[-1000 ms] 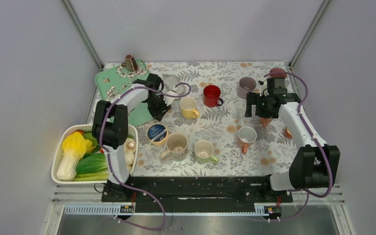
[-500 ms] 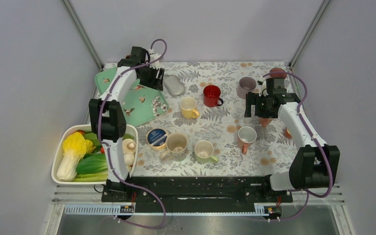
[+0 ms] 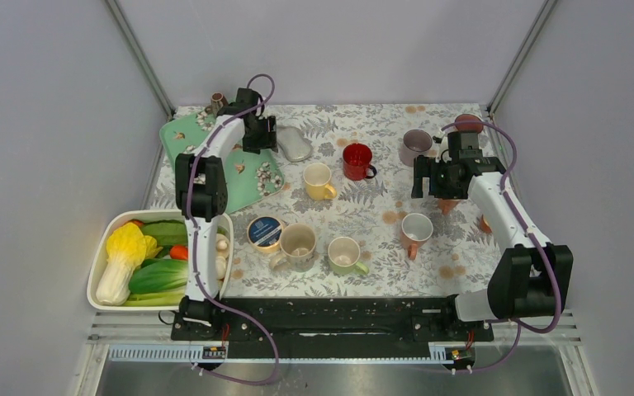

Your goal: Turn the mug right side up

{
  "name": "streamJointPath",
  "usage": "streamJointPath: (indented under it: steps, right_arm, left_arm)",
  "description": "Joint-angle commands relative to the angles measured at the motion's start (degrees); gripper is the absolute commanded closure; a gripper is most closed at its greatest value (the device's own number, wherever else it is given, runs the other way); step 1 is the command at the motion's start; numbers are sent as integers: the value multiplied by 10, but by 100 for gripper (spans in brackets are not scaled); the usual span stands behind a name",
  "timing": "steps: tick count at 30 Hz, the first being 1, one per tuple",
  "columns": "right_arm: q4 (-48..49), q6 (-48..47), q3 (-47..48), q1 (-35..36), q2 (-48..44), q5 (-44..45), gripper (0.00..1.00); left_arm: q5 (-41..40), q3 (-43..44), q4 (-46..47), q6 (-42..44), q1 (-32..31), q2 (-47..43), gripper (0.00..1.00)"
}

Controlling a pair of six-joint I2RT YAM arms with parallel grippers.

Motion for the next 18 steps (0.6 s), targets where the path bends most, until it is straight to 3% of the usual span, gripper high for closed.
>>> streamJointPath:
  steps: [1, 6, 9, 18]
  right_arm:
    - [4, -8, 0, 8, -9, -5, 0]
    - [4, -8, -2, 9, -13, -5, 1]
    - [5, -8, -3, 11, -16, -6, 0]
    - [5, -8, -3, 14, -17, -13, 1]
  left_arm:
    - [-15, 38, -7, -29, -5, 23, 37]
    - [-31, 75, -46, -26, -21, 52, 47]
    - [-53, 50, -36, -27, -29, 39, 53]
    - [-33, -39, -50, 58, -45, -14, 98]
